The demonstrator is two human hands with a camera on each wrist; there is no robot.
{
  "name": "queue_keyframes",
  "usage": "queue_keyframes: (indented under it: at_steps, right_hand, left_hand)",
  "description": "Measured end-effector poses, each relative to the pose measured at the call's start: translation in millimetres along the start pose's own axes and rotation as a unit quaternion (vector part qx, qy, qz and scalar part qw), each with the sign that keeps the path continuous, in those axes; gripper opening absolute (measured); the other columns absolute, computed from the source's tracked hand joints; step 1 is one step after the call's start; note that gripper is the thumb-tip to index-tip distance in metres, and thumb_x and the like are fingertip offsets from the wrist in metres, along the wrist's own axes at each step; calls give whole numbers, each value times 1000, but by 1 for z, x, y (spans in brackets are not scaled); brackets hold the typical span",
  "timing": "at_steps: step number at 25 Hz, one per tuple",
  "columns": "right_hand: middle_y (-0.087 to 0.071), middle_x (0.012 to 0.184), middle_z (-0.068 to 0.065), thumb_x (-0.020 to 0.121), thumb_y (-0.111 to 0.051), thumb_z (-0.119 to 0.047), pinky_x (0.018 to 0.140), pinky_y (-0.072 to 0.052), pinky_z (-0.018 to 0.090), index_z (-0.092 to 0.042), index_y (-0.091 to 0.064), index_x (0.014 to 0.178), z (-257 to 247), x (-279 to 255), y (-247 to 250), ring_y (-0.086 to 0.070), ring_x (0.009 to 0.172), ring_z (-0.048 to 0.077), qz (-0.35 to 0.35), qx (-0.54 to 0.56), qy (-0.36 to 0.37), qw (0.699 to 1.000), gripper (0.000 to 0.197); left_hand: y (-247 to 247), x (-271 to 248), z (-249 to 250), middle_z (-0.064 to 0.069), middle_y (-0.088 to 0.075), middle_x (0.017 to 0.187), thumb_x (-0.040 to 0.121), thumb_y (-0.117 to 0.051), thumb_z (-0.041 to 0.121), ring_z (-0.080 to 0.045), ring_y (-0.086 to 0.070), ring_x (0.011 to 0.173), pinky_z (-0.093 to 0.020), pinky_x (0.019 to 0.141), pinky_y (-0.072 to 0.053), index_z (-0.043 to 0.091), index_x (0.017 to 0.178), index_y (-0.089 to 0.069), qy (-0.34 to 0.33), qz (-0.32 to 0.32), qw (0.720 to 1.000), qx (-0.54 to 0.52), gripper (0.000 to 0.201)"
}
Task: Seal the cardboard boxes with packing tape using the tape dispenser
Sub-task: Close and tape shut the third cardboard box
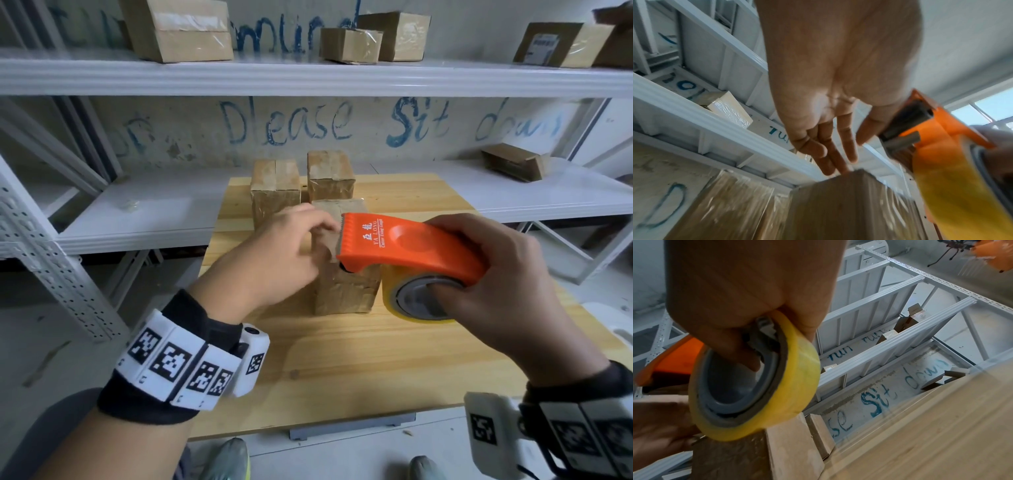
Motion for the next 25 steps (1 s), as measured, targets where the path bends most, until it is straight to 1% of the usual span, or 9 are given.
queue_keyframes:
  at_steps: [2,3,5,7,10,15,18,21,25]
  right_hand:
    - [-64,92,-17,55,-75,-20,70,-45,10,-14,-69,108,2,0,1,-59,81,2,14,-13,1,1000,53]
    - [-64,90,-13,55,-76,-18,70,-44,9,-13,-69,106,3,0,1,-58,79,3,21,-21,1,1000,52]
    - [-65,88,-9,54,-76,-17,70,-41,5,-11,-69,105,2,0,0,-57,78,4,26,-30,0,999,51]
    - [-64,87,-8,55,-77,-18,70,-41,3,-11,-70,104,1,0,-1,-56,77,3,25,-31,1,999,51]
    - [-63,87,-10,55,-72,-16,71,-39,1,-11,-70,105,2,0,-2,-56,77,2,29,-33,-2,999,50]
    - [-65,87,-11,55,-67,-12,70,-40,2,-14,-70,105,5,-1,-2,-59,76,2,38,-30,-17,999,51]
    - [-66,88,-11,55,-66,-14,69,-41,3,-15,-70,106,4,-1,-1,-60,77,2,40,-27,-13,999,50]
    - [-66,87,-10,55,-66,-14,70,-41,3,-14,-70,105,2,0,0,-59,78,4,46,-24,-5,999,50]
    - [-66,88,-13,55,-67,-13,70,-42,4,-14,-70,105,2,0,1,-60,78,4,45,-21,2,999,50]
  left_hand:
    - [11,0,-4,9,-72,77,102,-45,19,-5,-59,62,-35,66,-50,25,95,-64,55,43,996,-47,22]
    - [14,-1,-3,5,-71,67,104,-42,26,-7,-55,55,-34,62,-45,20,90,-64,80,58,992,-79,26]
    - [11,-3,3,-2,-65,58,104,-39,46,-12,-56,57,-30,66,-41,11,87,-64,118,37,980,-159,47]
    - [-1,-5,12,-6,-67,62,104,-34,52,-13,-59,59,-19,62,-43,8,90,-66,118,-42,969,-213,56]
    - [-9,-6,14,-10,-71,71,105,-34,49,-20,-61,61,-19,51,-37,8,91,-65,104,-83,955,-266,53]
    - [-12,-6,10,-6,-67,65,109,-32,32,-18,-55,55,-23,46,-26,5,93,-63,122,-91,935,-320,44]
    - [-12,-6,11,-9,-66,65,106,-34,44,-21,-53,54,-21,42,-26,-2,101,-63,127,-89,919,-361,55]
    - [-10,-6,12,-9,-64,65,99,-39,52,-19,-52,52,-19,40,-26,2,99,-66,115,-93,908,-391,56]
    - [-7,-8,9,-13,-69,68,108,-35,32,-20,-57,53,-20,41,-27,6,88,-66,117,-104,909,-385,45]
Point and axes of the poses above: each hand's wrist, its own x-axis towards the middle knuckle, its own y-axis out of the back of the hand, z = x × y, the point moved 5 cm from there along x, towards the middle knuckle
